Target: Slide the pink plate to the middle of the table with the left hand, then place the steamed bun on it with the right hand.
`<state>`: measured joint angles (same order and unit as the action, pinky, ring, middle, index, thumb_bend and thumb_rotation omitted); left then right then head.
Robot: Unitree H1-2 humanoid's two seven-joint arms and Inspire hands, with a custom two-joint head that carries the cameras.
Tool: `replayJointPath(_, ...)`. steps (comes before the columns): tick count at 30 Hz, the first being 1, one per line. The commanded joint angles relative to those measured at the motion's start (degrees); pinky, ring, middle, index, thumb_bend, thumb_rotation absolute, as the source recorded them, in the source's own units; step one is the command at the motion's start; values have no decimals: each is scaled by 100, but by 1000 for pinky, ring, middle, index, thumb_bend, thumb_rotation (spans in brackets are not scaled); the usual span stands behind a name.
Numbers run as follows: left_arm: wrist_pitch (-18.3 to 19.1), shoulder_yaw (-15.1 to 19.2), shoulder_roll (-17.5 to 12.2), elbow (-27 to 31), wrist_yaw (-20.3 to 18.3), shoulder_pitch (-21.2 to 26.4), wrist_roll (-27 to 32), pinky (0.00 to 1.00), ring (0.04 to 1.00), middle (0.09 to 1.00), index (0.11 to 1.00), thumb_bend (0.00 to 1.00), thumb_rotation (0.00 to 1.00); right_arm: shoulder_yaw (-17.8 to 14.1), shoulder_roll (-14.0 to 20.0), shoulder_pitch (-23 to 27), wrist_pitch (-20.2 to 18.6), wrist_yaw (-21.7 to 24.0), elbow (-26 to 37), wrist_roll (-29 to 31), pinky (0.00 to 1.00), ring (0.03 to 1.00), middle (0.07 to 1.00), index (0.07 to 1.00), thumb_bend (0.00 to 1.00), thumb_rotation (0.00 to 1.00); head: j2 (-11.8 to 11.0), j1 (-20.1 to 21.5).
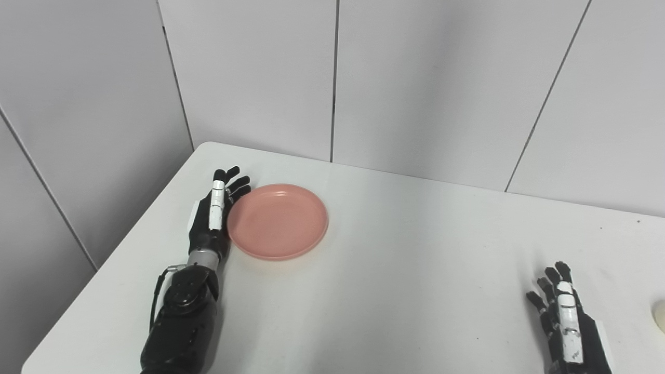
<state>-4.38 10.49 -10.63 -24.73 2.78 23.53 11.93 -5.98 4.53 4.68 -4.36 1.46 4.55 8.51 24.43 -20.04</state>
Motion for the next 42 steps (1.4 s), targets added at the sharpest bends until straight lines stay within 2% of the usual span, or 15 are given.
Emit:
replayJointPath(1, -163, -73, 113, 134, -75, 67, -88, 847, 820, 812, 822, 818, 1000, -19, 2, 104, -78, 1, 134, 44, 1000, 958, 959, 968, 394, 877, 6, -2)
replayJointPath(5, -111, -167, 307, 284, -110, 15, -88, 748, 795, 810, 820, 772, 1000, 2, 26, 108, -61, 14, 126, 14, 1000, 964, 967, 977, 374, 891, 5, 5)
replayJointPath(13, -154, -409, 501, 414, -157, -67, -338, 736, 782, 792, 802, 781, 1000, 6, 39, 115, -45, 7, 107, -17, 1000, 966, 967, 979, 384, 901, 18, 2)
replayJointPath(21, 215, -606, 643, 825, -168, -235, -457, 782, 814, 819, 830, 773, 1000, 7, 50, 126, -21, 22, 78, -14, 1000, 970, 968, 985, 366, 901, 40, 68)
replayJointPath(24, -98, -654, 856, 700, -13, -270, -585, 768, 802, 811, 819, 767, 1000, 9, 26, 127, -43, 7, 77, -8, 1000, 969, 967, 981, 375, 882, 58, 160)
replayJointPath(26, -179, -676, 964, 692, 28, -313, -645, 756, 788, 799, 800, 761, 993, 22, 35, 128, 2, 27, 36, -18, 1000, 974, 974, 987, 381, 886, 73, 254)
replayJointPath(28, -106, -707, 1008, 764, -65, -369, -624, 779, 803, 812, 811, 752, 998, 37, 46, 131, 69, 42, -17, -43, 1000, 974, 976, 989, 384, 887, 91, 342)
replayJointPath(32, 470, -965, 1032, 1220, -515, -624, -448, 863, 867, 866, 884, 759, 1000, 44, 19, 159, 207, -5, -126, -123, 997, 955, 961, 973, 409, 850, 152, 542)
replayJointPath(41, 746, -1149, 1259, 1716, -519, -927, -495, 910, 923, 923, 931, 678, 1000, 89, -42, 191, 419, -24, -330, -242, 956, 932, 946, 952, 491, 831, 295, 1012)
replayJointPath(42, 784, -1125, 1290, 1751, -537, -959, -415, 914, 925, 927, 935, 676, 1000, 99, -54, 184, 444, -33, -340, -272, 954, 931, 945, 952, 494, 833, 330, 1181)
